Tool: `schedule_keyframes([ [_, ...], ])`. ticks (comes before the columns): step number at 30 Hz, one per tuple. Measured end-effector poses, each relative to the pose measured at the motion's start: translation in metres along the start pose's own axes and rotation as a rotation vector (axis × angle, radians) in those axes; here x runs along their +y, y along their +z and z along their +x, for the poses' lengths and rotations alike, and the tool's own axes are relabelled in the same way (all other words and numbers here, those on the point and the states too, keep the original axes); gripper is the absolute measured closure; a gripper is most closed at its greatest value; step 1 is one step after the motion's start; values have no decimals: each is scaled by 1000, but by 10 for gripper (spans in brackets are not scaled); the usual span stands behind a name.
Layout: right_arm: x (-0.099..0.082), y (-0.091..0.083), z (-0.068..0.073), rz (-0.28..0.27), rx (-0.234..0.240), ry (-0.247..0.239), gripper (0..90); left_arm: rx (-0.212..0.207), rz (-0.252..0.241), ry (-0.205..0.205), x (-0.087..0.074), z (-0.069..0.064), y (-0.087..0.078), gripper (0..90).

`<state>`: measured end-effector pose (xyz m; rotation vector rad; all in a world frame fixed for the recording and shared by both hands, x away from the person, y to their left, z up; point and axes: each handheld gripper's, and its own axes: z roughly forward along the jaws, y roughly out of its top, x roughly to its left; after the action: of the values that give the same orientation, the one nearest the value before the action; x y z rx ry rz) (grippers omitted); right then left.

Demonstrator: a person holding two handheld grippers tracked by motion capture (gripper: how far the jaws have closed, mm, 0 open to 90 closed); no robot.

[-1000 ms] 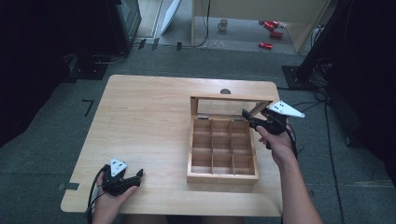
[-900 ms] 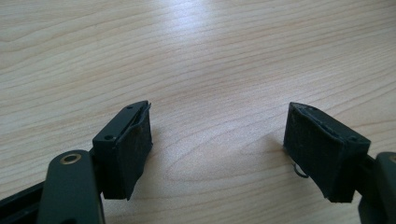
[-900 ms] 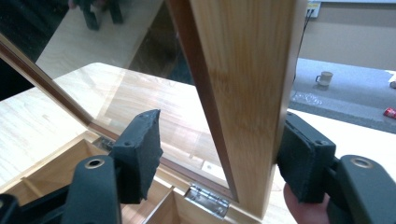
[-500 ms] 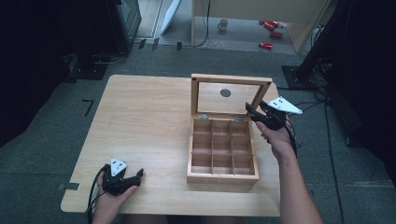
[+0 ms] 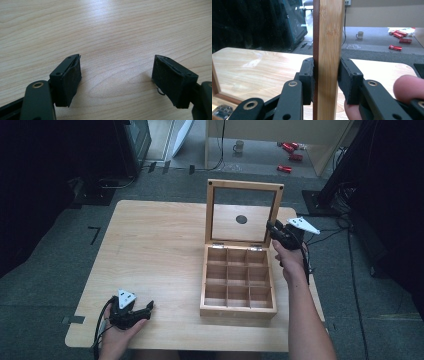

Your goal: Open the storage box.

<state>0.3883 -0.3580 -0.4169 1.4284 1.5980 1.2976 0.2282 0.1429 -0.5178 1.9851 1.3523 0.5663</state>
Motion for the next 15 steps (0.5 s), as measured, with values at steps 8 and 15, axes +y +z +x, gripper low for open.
schedule_keyframes([
  [8,1,-2,3,11,-16,7,639,1,2,5,0,-1,0,240],
  [15,-1,-13,6,25,8,-16,407,6,6,10,0,-1,0,240],
])
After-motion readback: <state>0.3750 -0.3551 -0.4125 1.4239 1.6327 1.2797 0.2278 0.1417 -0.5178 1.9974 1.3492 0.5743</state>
